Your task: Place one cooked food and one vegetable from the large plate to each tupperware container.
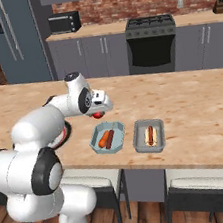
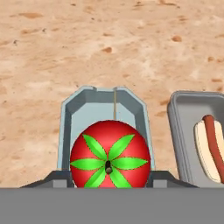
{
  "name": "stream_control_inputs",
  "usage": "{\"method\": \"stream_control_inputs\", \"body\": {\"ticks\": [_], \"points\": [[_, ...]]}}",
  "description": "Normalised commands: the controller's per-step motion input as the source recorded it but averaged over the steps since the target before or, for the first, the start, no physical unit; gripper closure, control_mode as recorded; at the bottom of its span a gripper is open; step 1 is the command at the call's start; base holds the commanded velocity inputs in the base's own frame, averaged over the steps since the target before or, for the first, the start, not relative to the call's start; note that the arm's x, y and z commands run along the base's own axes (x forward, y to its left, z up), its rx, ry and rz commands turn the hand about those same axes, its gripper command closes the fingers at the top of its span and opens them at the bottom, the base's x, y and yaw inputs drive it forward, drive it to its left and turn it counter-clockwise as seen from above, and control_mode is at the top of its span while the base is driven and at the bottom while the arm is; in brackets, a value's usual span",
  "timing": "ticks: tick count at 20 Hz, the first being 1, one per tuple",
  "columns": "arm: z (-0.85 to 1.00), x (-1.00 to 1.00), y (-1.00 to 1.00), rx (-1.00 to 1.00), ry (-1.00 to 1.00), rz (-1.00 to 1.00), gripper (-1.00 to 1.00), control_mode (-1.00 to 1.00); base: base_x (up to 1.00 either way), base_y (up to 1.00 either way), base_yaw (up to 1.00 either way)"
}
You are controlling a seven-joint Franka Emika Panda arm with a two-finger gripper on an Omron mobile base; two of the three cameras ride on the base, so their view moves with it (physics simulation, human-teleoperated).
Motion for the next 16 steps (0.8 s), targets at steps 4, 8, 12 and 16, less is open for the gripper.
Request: {"method": "stream_control_inputs", "body": {"ticks": [4,8,12,16], "points": [[0.00,-0.29,-1.00,0.00,-0.08,-0.03,1.00,-1.00,0.00,0.00,0.00],[0.00,-0.33,-1.00,0.00,-0.08,-0.05,1.00,-1.00,0.00,0.00,0.00],[0.00,-0.15,-1.00,0.06,-0.02,-0.05,1.00,-1.00,0.00,0.00,0.00],[0.00,0.00,-0.87,0.09,0.11,-0.05,1.00,-1.00,0.00,0.00,0.00]]}}
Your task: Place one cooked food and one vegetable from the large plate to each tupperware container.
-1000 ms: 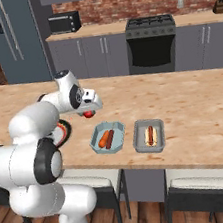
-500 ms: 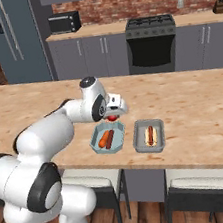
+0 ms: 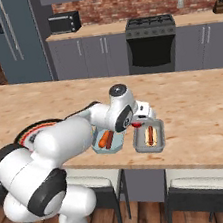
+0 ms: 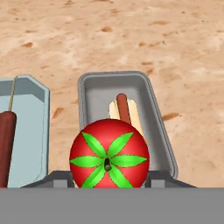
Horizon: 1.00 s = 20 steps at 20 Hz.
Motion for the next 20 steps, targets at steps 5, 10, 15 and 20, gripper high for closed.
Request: {"method": "stream_control_inputs", "body": {"ticks": [5,10,15,20], "points": [[-0.05,0.00,-0.28,0.13,0.12,-0.07,1.00,-1.00,0.00,0.00,0.00],[-0.16,0.00,0.18,0.10,0.03,0.00,1.00,-1.00,0.00,0.00,0.00],[-0.15,0.00,0.24,0.00,0.00,-0.02,1.00,-1.00,0.00,0.00,0.00],[-0.29,0.10,-0.02,0.00,-0.02,-0.01,1.00,-1.00,0.00,0.00,0.00]]}}
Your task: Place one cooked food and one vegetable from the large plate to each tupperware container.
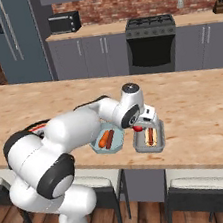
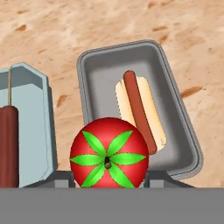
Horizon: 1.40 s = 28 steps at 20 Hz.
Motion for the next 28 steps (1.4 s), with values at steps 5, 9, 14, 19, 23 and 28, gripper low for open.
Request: {"method": "stream_control_inputs", "body": {"ticks": [5,9,14,19,23,28], "points": [[-0.31,0.19,-0.02,0.00,0.00,-0.01,1.00,-1.00,0.00,0.00,0.00],[-0.23,0.09,0.00,0.00,-0.02,0.00,1.00,-1.00,0.00,0.00,0.00],[-0.15,0.02,0.00,0.00,-0.07,0.00,1.00,-1.00,0.00,0.00,0.00],[0.00,0.00,0.00,0.00,0.00,0.00,-1.00,-1.00,0.00,0.00,0.00],[0.00,0.00,0.00,0.00,0.00,0.00,-1.00,-1.00,0.00,0.00,0.00],[0.00,0.00,0.00,0.00,0.00,0.00,-1.00,-1.00,0.00,0.00,0.00]]}}
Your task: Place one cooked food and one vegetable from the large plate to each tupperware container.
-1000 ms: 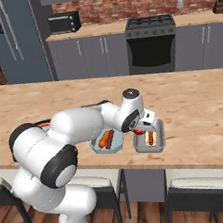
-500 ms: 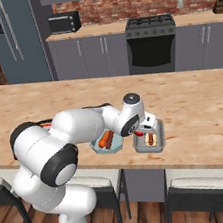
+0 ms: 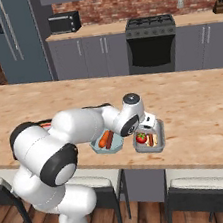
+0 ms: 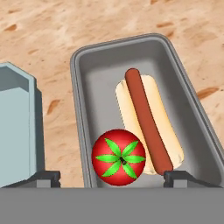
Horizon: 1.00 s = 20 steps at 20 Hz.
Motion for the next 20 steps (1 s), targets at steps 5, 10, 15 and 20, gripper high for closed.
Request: {"method": "stream_control_inputs", "body": {"ticks": [5,10,15,20], "points": [[0.02,0.00,0.00,0.00,0.00,0.00,-1.00,-1.00,0.00,0.00,0.00],[0.52,0.00,0.06,-0.07,0.00,-0.01,-1.00,-1.00,0.00,0.00,0.00],[0.84,-0.13,0.60,-0.04,-0.02,-0.03,-1.00,-1.00,0.00,0.00,0.00],[0.61,-0.71,1.00,-0.04,-0.04,0.00,-1.00,-1.00,0.00,0.00,0.00]]}}
